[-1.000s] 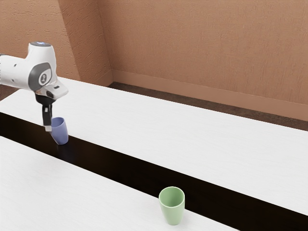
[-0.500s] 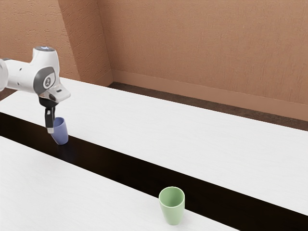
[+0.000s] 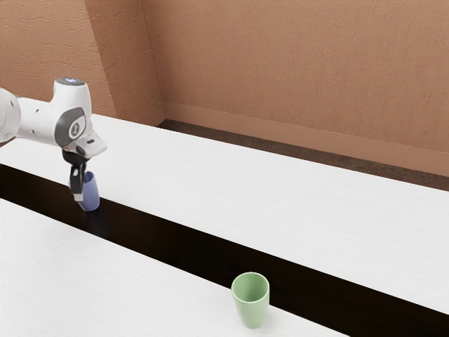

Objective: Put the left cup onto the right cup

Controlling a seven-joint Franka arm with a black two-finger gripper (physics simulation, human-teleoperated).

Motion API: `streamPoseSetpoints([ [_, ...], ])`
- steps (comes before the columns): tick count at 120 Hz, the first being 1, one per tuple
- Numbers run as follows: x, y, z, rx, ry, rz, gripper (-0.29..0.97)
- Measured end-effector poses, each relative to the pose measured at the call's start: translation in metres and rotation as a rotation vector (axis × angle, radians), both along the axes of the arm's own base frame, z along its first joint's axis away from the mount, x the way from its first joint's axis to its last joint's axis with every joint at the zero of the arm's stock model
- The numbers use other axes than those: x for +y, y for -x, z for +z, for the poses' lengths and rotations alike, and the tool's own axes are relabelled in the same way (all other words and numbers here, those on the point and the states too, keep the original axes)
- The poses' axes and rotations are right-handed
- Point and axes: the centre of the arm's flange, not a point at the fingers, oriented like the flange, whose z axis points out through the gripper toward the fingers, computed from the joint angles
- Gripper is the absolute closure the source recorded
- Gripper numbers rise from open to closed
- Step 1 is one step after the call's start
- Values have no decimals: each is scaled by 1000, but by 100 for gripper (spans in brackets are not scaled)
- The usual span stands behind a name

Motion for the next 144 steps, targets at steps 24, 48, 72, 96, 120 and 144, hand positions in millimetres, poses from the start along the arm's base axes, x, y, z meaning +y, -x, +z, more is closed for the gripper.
streamPoseSetpoints([
  [24,6,2,-11,6,8,5,42],
  [48,7,2,-16,10,13,3,66],
  [72,7,2,-15,8,11,-7,74],
  [96,6,1,-12,5,6,-15,76],
  [120,0,-1,5,-17,-1,-27,76],
  [144,-10,-4,25,-39,-13,-46,76],
])
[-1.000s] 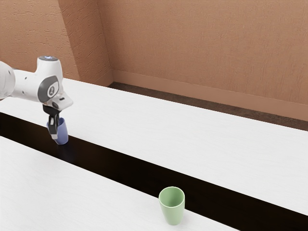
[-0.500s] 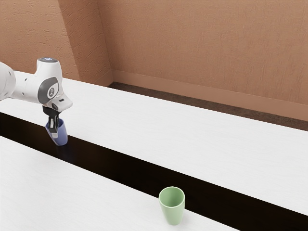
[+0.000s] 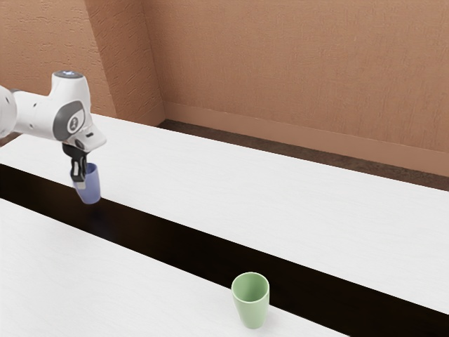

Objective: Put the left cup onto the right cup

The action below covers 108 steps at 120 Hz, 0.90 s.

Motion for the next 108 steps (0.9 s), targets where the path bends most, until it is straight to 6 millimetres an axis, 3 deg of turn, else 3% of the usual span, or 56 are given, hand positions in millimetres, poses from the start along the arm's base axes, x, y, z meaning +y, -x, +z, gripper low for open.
streamPoseSetpoints([
  [32,-34,-12,14,-9,-26,-71,76],
  [64,-63,-19,44,-48,-43,-121,76],
  [108,-123,-37,71,-87,-71,-212,76],
])
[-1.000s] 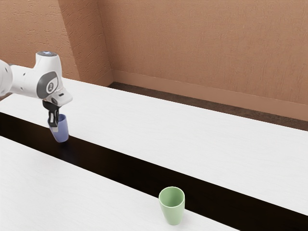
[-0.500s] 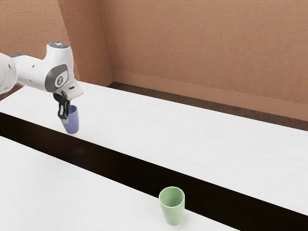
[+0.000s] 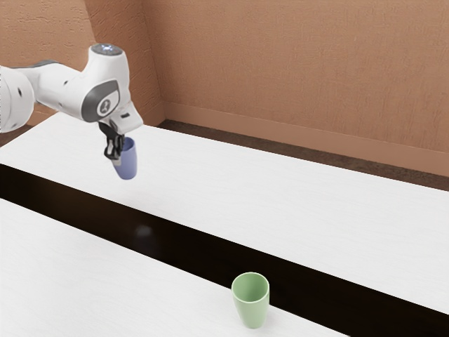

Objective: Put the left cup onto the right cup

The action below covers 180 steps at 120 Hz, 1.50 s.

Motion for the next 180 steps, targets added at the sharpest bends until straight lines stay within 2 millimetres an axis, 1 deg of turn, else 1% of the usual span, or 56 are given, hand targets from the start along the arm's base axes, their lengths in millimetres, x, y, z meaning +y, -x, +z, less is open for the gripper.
streamPoseSetpoints([
  [20,-29,-10,13,-29,-5,-37,76],
  [48,-68,-21,25,-61,-9,-76,76],
  [74,-120,-28,31,-87,-9,-127,77],
  [103,-176,-31,32,-112,-8,-174,78],
  [123,-203,-36,33,-133,-6,-187,78],
  [132,-219,-39,35,-150,-5,-199,78],
  [152,-263,-49,36,-180,-2,-235,78],
  [166,-289,-46,37,-193,-22,-253,78],
  [180,-309,-41,37,-198,-23,-259,78],
])
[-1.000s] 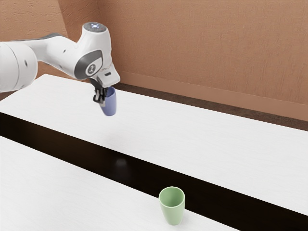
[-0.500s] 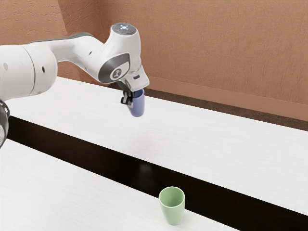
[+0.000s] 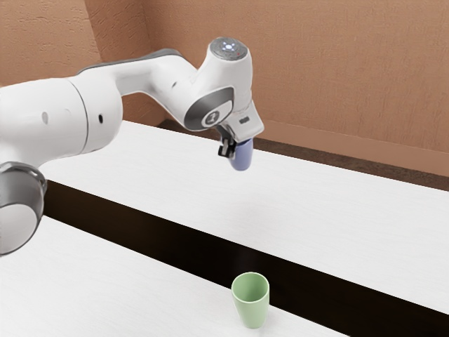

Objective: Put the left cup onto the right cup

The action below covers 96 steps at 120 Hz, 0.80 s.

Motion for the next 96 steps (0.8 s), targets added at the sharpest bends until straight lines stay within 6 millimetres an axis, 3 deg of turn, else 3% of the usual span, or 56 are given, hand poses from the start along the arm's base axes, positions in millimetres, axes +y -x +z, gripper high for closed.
streamPoseSetpoints([
  [11,-14,9,6,13,-1,3,78],
  [52,-31,27,5,93,23,61,78],
  [96,-78,37,-1,105,55,37,78],
])
